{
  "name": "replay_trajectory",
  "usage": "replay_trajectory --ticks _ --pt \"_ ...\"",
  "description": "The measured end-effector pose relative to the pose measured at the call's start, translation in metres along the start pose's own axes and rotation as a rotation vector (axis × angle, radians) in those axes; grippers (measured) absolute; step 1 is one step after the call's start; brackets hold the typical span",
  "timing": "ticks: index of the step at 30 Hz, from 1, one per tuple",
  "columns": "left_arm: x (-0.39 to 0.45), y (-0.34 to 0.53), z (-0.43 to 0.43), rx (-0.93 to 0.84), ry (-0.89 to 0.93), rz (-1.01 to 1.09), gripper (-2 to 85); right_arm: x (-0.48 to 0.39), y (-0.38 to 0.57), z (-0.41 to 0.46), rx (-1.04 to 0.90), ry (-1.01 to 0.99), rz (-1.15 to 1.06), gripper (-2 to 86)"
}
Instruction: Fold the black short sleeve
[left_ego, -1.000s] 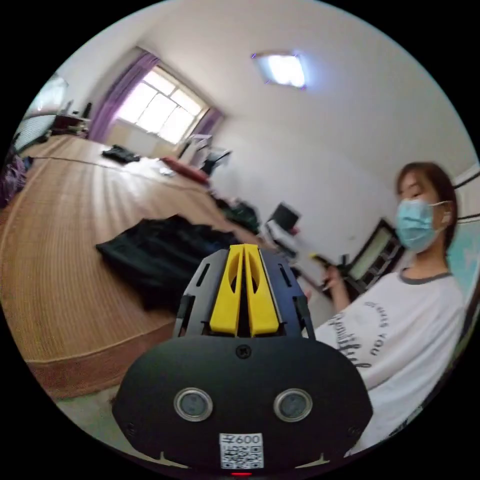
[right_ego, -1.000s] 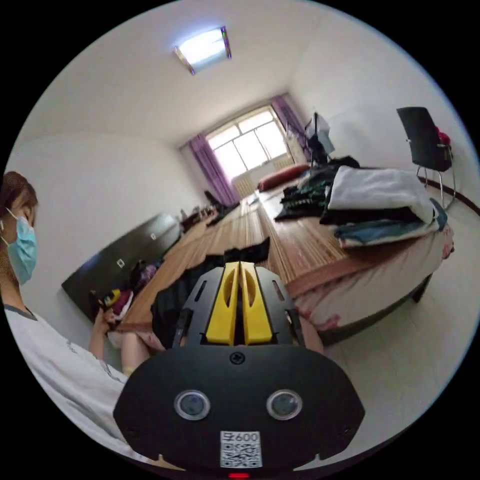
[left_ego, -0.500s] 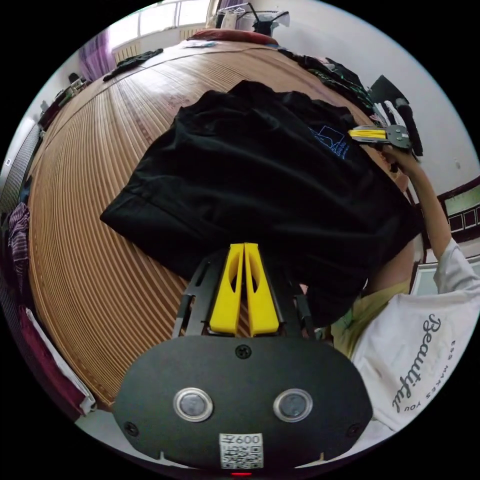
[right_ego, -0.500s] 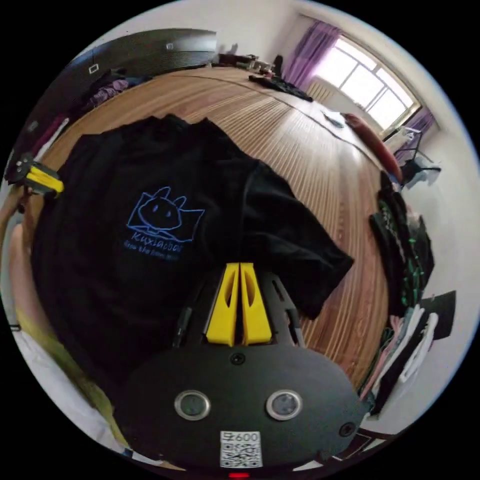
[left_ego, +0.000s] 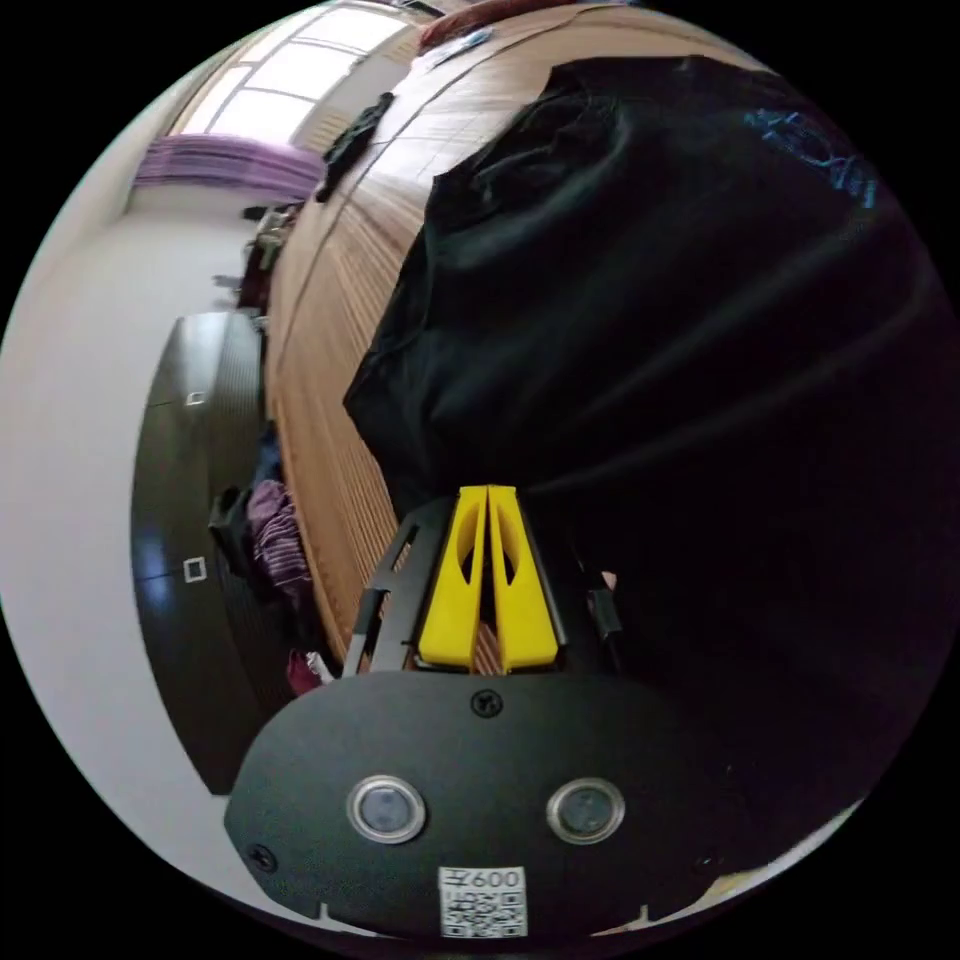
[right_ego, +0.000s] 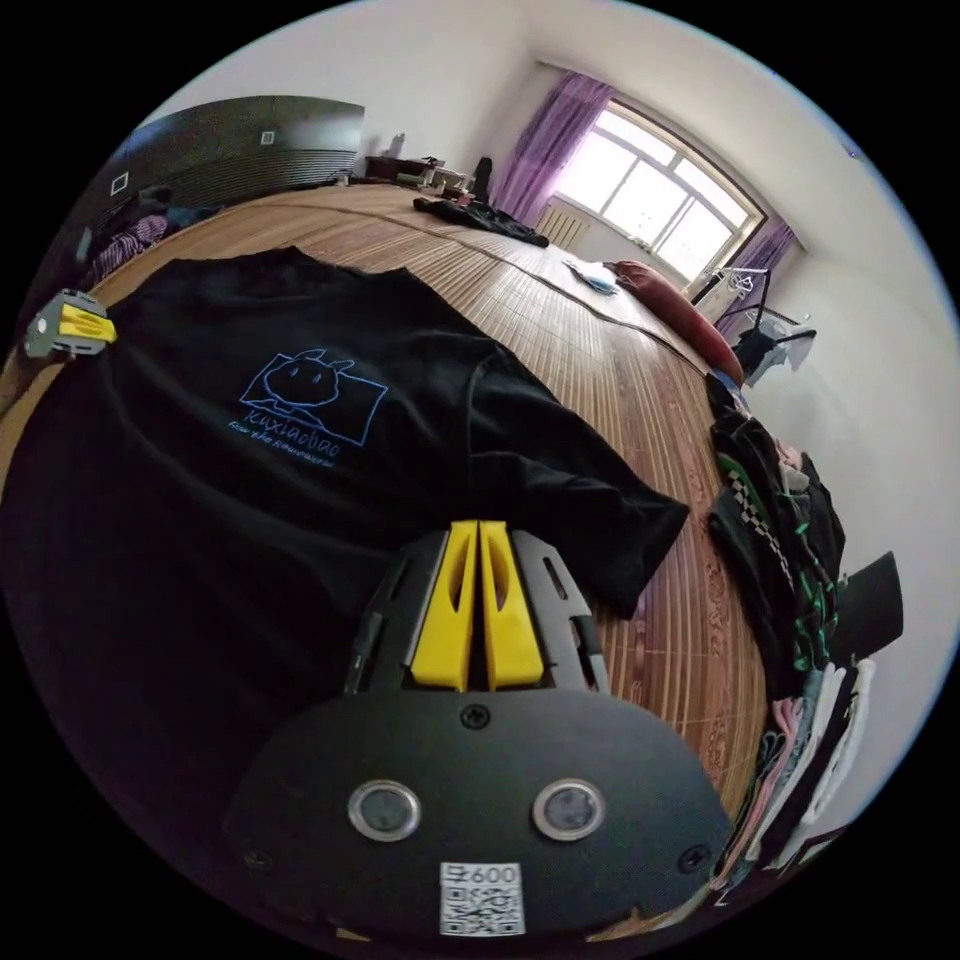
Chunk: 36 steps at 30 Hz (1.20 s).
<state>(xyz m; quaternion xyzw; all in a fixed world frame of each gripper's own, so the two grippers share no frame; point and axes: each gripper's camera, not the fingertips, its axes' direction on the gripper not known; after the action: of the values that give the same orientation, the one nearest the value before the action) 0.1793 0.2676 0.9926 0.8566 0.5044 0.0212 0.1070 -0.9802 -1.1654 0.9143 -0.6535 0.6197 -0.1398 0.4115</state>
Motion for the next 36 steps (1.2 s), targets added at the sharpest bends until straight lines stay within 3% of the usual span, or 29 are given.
replay_trajectory --ticks 2,4,10,12,15,17,20,27,32,34,36 --pt "0.056 -0.009 -0.001 -0.023 -0.216 0.02 -0.2 0.005 0.009 0.001 -0.005 -0.007 0.01 -0.8" --pt "0.076 -0.004 -0.001 0.001 -0.274 -0.02 -0.2 0.013 0.015 0.001 -0.004 -0.03 0.026 -0.8" --pt "0.049 0.064 0.002 0.247 0.062 -0.275 -0.1 0.027 0.04 -0.012 0.027 -0.041 0.035 -0.8" --pt "0.057 0.078 0.002 0.277 0.06 -0.27 0.0 0.029 0.047 -0.018 0.038 -0.037 0.025 -0.8" --pt "0.116 0.099 -0.001 0.329 -0.208 -0.156 0.0 0.033 0.055 -0.026 0.037 -0.019 0.009 -0.8" --pt "0.172 0.111 0.01 0.368 -0.533 -0.081 0.2 0.039 0.06 -0.033 0.032 -0.014 0.002 -0.8" --pt "0.143 0.12 0.024 0.365 -0.341 -0.122 0.3 0.06 0.064 -0.042 0.026 -0.064 0.03 -0.8" --pt "0.102 0.13 0.067 0.383 -0.197 -0.104 0.2 0.155 0.079 -0.058 0.029 -0.382 0.235 -0.8" --pt "0.018 0.156 0.106 0.397 0.158 -0.188 0.3 0.214 0.095 -0.07 0.045 -0.606 0.366 -0.8" --pt "-0.02 0.173 0.124 0.41 0.338 -0.256 0.4 0.209 0.1 -0.1 0.124 -0.556 0.315 -0.8" --pt "-0.053 0.21 0.132 0.547 0.493 -0.324 0.4 0.19 0.124 -0.164 0.344 -0.307 0.313 -0.8"
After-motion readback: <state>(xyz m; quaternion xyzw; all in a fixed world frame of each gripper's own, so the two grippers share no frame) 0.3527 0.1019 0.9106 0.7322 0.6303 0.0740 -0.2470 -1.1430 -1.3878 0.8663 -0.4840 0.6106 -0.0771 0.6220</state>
